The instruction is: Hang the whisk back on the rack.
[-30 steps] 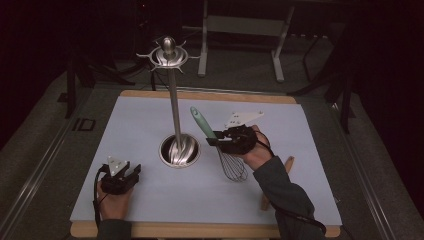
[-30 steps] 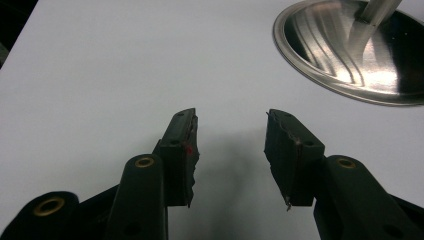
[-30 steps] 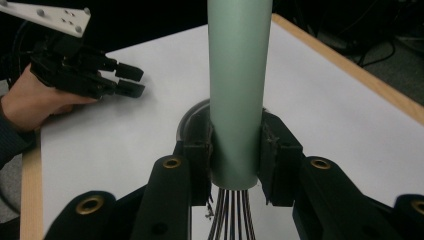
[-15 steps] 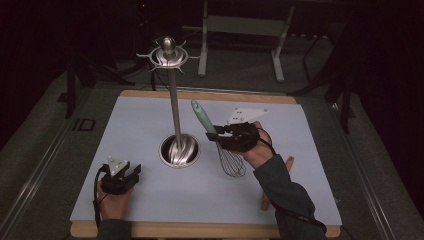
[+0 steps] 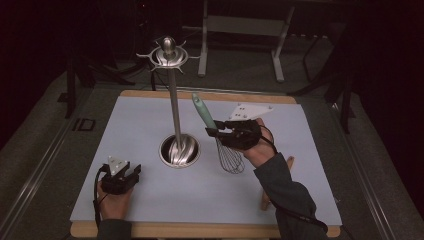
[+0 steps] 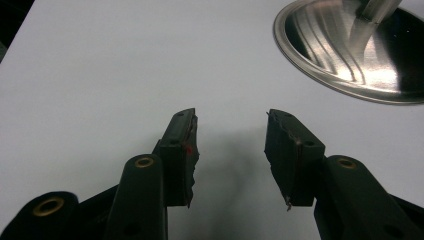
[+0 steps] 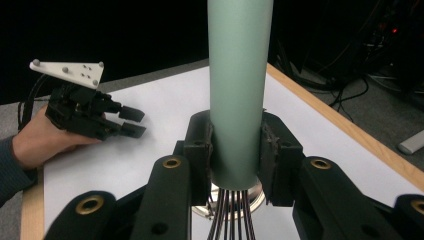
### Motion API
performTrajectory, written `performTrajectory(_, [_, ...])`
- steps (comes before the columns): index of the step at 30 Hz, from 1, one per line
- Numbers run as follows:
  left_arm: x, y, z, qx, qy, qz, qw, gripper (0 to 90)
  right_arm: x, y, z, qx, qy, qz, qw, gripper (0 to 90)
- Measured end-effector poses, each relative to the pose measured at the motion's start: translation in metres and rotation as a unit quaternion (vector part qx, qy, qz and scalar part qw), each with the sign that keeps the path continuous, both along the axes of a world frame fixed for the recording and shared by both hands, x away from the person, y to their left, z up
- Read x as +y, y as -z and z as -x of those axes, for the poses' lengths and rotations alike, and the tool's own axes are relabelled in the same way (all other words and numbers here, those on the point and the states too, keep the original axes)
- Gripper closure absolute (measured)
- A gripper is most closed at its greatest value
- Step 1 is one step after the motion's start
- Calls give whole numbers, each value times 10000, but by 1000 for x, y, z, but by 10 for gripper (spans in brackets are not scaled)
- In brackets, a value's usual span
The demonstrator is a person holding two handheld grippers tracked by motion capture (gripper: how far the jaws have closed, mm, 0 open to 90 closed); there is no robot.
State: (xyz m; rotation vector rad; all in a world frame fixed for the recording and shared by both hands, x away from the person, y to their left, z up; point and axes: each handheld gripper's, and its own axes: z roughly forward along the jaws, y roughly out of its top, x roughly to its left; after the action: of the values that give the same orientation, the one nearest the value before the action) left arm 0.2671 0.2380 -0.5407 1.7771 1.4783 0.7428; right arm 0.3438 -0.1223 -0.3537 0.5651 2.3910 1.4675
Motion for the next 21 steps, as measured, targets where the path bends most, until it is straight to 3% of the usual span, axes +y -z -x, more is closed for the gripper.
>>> performTrajectory(18, [0,0,0,5,2,-3,10000,560,2,-23,6,-269,-24,-245,9993,696])
performTrajectory(21, [0,0,0,3,-3,-10,10000,560,3,-30,7,-366,-65,-394,9985,696])
